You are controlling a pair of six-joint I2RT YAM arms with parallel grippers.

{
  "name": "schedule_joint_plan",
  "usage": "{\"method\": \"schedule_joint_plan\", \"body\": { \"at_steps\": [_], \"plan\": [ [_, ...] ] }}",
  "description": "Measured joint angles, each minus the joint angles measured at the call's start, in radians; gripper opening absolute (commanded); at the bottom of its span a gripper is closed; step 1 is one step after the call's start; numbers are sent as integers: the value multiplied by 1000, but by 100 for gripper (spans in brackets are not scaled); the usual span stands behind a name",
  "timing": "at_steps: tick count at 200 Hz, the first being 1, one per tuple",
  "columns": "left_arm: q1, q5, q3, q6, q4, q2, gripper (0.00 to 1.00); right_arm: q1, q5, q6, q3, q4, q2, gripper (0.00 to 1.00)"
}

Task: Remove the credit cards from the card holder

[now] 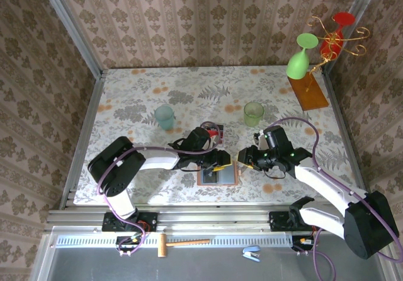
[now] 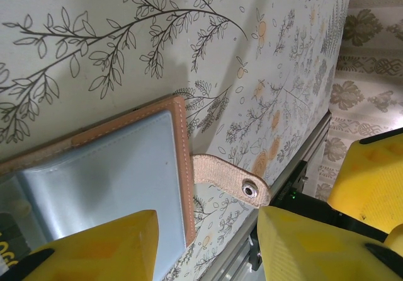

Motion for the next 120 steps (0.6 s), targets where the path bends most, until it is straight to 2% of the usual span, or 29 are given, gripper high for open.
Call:
{"method": "schedule_joint_plan", "body": {
  "at_steps": [120],
  "plan": [
    [20, -2, -95, -3, 34, -67, 46, 34, -19, 36, 0, 61, 76, 34]
  ]
}}
